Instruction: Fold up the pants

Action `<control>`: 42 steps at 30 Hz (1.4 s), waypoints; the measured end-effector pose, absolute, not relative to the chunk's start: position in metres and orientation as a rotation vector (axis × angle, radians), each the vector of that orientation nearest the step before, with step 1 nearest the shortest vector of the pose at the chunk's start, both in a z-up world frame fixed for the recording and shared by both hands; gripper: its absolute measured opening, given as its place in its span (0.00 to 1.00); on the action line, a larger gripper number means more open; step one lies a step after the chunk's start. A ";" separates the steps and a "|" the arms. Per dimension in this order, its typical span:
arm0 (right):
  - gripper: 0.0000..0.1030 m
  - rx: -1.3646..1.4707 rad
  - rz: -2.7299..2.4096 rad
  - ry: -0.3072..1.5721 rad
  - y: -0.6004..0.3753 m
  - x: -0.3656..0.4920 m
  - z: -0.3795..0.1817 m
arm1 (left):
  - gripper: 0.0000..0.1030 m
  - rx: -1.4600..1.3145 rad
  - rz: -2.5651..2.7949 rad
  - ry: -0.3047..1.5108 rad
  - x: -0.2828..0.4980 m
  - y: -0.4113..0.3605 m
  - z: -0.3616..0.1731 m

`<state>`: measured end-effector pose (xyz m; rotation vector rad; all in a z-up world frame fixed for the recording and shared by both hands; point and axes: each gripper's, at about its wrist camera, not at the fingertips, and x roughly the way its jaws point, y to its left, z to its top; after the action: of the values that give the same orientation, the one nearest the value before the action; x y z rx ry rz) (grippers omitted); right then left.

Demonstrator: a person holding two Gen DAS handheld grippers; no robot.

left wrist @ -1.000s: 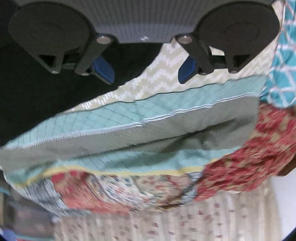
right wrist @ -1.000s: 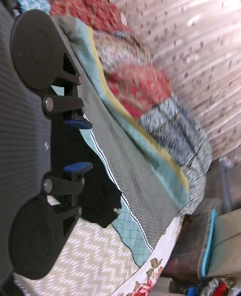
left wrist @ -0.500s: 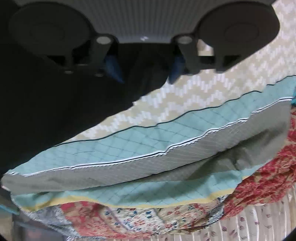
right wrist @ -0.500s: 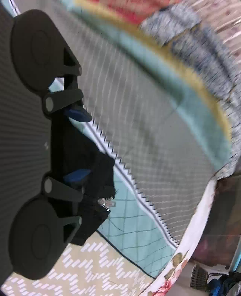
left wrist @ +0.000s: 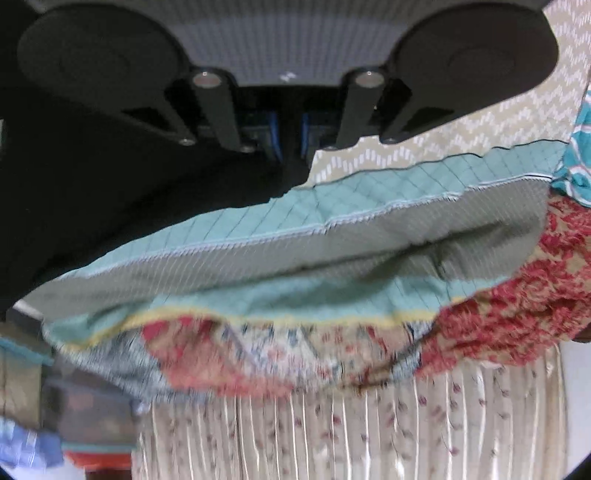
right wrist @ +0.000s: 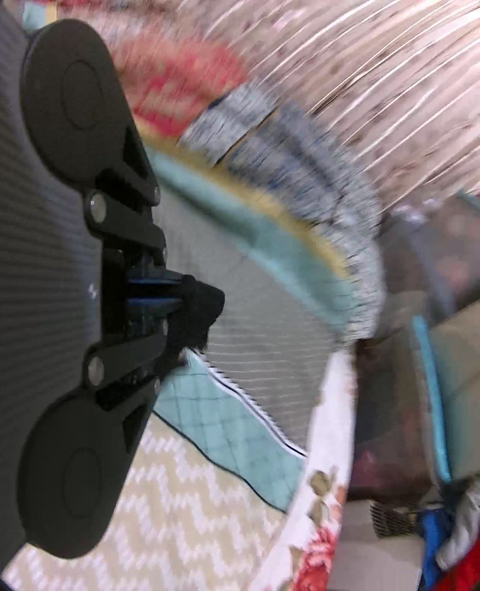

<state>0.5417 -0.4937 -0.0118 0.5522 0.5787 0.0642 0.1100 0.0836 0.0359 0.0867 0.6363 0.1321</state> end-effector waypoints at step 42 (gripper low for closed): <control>0.05 0.662 -0.140 0.451 -0.656 0.238 -0.093 | 0.47 -0.794 0.363 0.646 -0.134 0.090 0.009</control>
<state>0.2384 -0.6556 -0.0930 0.6625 0.4514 -0.1398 -0.1342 0.0898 0.0087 -0.7942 0.6463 0.3627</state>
